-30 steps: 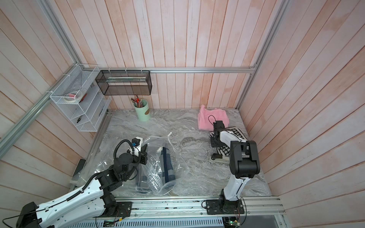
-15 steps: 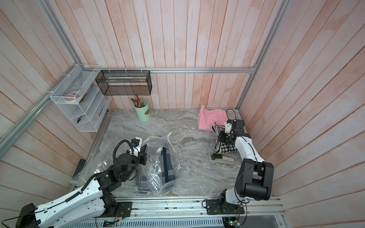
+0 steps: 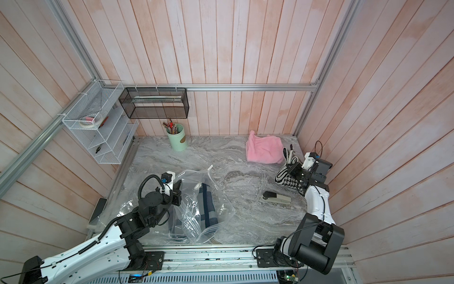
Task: Take the blanket out of the vacuum bag
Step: Pick up the blanket at the center of the board.
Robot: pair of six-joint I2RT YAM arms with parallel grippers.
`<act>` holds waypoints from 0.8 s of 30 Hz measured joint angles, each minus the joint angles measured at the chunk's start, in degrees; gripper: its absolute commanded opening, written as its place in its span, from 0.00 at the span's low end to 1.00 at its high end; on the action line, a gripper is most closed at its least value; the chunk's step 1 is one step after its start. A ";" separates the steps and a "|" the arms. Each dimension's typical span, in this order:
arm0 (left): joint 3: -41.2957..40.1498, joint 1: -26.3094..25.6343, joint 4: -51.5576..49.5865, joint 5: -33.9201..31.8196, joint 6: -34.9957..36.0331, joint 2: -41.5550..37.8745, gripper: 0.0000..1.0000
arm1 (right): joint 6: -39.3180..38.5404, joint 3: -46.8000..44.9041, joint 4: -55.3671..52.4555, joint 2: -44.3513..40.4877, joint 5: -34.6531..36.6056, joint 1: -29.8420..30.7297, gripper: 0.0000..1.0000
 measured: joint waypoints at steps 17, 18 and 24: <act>0.48 0.00 -0.09 -0.02 0.26 1.77 0.00 | 4.11 -2.19 13.92 -0.87 3.78 -0.17 0.00; 0.50 0.00 -0.07 -0.02 0.28 1.81 0.00 | 4.11 -1.79 14.43 -0.28 3.98 -0.17 0.00; 0.55 0.00 0.37 -0.04 0.31 2.69 0.00 | 4.20 1.20 18.38 5.31 5.42 -0.28 0.00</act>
